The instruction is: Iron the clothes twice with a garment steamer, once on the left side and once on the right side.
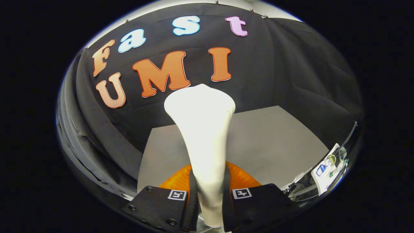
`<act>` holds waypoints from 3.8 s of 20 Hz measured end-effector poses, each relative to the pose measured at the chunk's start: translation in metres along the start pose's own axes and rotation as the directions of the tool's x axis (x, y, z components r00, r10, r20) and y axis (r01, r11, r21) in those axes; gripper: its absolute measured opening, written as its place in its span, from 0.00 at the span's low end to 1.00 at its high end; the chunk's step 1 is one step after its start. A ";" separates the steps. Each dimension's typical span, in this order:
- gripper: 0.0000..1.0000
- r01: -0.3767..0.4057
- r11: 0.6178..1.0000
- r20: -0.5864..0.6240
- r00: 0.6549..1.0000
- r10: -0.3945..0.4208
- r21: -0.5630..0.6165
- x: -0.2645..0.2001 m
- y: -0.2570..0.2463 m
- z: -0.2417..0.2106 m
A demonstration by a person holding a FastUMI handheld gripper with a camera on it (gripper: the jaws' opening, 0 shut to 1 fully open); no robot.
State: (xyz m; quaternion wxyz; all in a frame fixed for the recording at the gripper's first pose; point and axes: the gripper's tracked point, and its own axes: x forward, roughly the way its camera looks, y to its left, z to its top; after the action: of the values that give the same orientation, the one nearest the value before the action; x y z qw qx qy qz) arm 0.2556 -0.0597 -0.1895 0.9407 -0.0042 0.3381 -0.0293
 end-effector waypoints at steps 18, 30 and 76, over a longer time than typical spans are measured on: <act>0.37 -0.017 1.000 0.317 0.948 0.014 0.005 -0.205 0.177 0.020; 0.37 -0.044 0.996 0.335 0.940 0.068 -0.077 -0.221 0.275 0.026; 0.37 -0.041 0.983 -0.116 0.993 0.020 -0.180 -0.077 0.278 -0.204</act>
State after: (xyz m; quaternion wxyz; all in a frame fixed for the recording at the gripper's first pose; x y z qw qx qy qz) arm 0.0810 0.2251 -0.3060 0.9158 -0.0834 0.3925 0.0158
